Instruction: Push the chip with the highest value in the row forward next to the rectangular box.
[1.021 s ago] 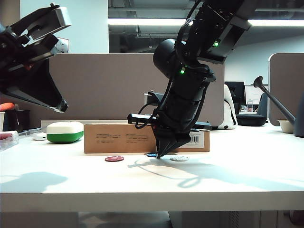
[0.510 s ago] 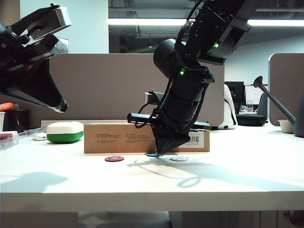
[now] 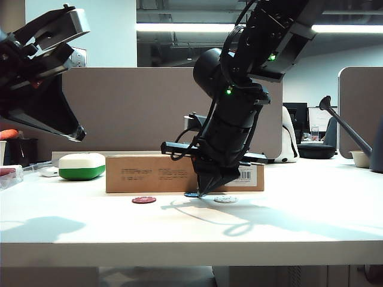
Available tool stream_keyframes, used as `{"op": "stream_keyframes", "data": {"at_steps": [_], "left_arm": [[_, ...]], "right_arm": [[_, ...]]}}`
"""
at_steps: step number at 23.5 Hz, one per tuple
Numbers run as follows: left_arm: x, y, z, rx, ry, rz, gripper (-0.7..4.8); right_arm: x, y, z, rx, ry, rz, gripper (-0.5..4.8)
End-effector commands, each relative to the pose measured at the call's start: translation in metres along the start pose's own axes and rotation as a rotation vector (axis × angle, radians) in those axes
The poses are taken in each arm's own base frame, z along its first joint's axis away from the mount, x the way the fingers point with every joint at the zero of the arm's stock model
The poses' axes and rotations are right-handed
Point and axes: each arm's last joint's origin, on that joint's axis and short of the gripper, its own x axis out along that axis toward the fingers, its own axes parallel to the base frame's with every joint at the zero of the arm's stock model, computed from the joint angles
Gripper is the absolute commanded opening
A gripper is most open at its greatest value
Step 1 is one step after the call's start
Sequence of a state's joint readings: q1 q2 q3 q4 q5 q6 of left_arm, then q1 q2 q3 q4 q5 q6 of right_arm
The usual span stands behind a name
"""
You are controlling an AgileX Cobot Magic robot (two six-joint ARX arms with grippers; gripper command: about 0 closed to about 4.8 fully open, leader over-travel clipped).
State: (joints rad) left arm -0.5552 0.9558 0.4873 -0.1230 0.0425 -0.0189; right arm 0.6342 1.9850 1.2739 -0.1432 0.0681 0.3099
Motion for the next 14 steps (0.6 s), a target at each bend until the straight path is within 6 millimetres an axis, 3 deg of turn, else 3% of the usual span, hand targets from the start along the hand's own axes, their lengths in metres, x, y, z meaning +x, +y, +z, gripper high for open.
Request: {"op": "stream_keyframes", "data": {"at_steps": [1,7,14], "left_arm": [[-0.001,0.0,0.003,0.004,-0.019,-0.002,-0.05],[-0.001,0.0,0.003,0.004,-0.019,-0.002,-0.05],[-0.001,0.0,0.003,0.004,-0.019,-0.002,-0.05]], "right_arm": [[-0.001,-0.001,0.0,0.007,0.01,-0.011,-0.05],[0.0,0.0,0.002,0.008,-0.012,-0.006,-0.05],[0.013,-0.001,-0.007,0.006,0.028,-0.01,-0.05]]}}
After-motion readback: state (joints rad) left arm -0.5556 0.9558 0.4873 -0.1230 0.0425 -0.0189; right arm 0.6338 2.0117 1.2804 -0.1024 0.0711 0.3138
